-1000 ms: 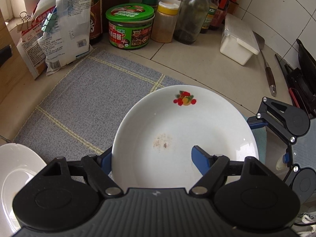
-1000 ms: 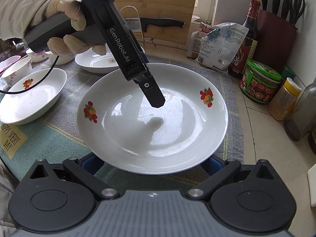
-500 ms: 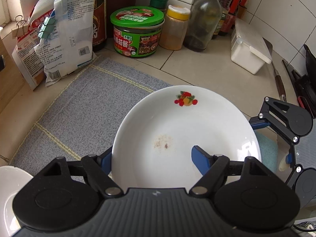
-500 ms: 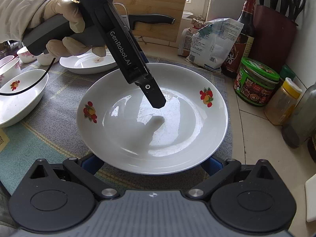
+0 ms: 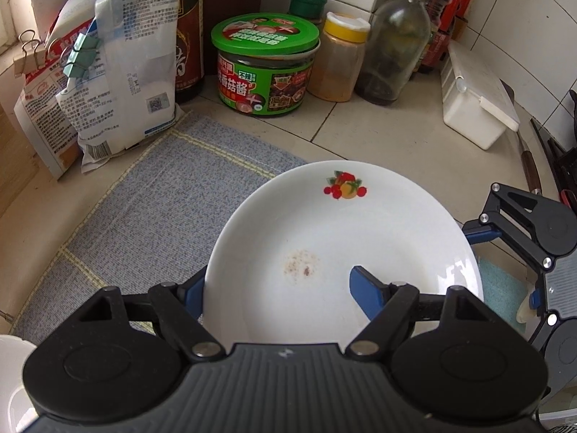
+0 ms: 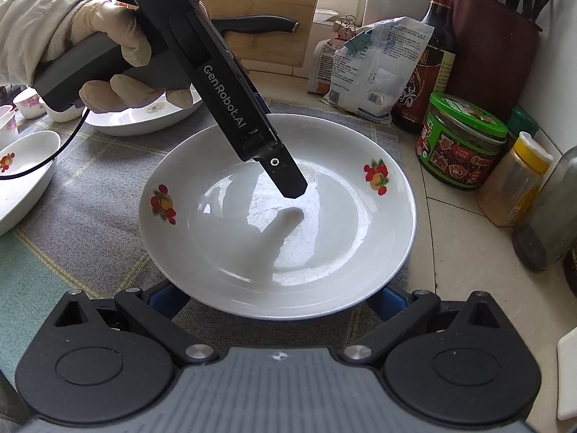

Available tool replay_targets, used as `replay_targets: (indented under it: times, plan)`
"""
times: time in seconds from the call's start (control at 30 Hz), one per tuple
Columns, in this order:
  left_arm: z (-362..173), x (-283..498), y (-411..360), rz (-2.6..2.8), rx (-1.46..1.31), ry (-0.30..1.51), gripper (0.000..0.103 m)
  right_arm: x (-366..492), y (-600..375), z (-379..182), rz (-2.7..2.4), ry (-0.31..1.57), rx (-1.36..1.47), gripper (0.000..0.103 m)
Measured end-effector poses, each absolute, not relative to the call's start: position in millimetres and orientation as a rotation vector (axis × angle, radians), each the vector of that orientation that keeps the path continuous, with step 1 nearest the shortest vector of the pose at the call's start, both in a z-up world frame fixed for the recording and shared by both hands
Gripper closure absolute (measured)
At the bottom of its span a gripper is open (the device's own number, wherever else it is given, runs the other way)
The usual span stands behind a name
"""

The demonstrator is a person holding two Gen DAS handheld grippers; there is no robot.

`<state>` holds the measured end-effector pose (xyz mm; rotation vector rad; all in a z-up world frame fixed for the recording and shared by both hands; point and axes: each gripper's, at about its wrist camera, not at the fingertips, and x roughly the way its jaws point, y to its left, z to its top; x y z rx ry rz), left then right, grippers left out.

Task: Organize plates and bowls
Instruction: 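Carry the held plate with the left tool toward the green-lidded jar, then lower the plate onto the towel and open the left tool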

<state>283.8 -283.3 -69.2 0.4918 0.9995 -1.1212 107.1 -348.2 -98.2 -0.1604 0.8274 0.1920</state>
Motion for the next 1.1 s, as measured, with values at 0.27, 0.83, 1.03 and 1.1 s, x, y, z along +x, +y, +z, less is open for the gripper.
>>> replay_targets:
  times: [0.27,0.83,1.03,1.1]
  plan:
    - [-74,290,-290,-1.112,0.494,0.996,0.024,112,-351,-103,0.174,0.839,-0.146,0.0]
    - [-78,293,-293,-1.109,0.511,0.99,0.024,117,-353,-107,0.152,0.854,-0.125,0.0]
    - [-78,292,-293,-1.108,0.526,0.981,0.022,119,-352,-106,0.14,0.869,-0.127,0.0]
    - [-76,292,-292,-1.104,0.53,0.976,0.022,119,-350,-106,0.13,0.875,-0.13,0.0]
